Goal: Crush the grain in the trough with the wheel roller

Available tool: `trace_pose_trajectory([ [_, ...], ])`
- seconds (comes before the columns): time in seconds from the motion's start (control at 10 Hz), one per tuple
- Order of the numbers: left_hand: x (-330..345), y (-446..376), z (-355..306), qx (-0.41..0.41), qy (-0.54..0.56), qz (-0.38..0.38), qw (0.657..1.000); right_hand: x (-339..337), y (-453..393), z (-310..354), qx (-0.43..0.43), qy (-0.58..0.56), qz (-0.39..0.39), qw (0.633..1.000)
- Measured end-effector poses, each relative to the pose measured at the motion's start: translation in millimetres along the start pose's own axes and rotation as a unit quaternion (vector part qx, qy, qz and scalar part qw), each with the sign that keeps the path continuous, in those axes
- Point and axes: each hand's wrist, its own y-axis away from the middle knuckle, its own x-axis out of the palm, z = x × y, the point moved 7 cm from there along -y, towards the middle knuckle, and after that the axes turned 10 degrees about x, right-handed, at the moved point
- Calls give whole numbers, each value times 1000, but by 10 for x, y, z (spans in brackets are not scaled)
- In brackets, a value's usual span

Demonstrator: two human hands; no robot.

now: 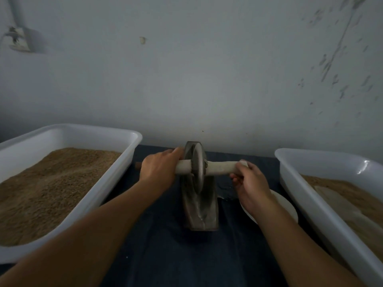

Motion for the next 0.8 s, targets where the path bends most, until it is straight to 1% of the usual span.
trace_pose_trajectory([
  [0.2, 98, 13, 10, -3, 3, -8, 1000, -13, 11, -43, 8, -20, 6, 1000],
  [0.4, 117, 23, 23, -6, -28, -31, 999, -42, 29, -87, 44, -44, 2, 998],
  [0.5, 122, 37, 35, -9, -34, -35, 999, -63, 53, -70, 37, -24, 0, 999],
  [0.6, 116, 52, 26, -18, -41, -12, 999, -113, 109, -14, -2, 69, -33, 997],
  [0.7, 28, 169, 32, -15, -54, -36, 998, -155, 291, 196, -108, 227, -109, 962],
  [0.8, -82, 404, 73, -33, -24, -81, 996, -74, 702, 651, -340, 284, -145, 884],
])
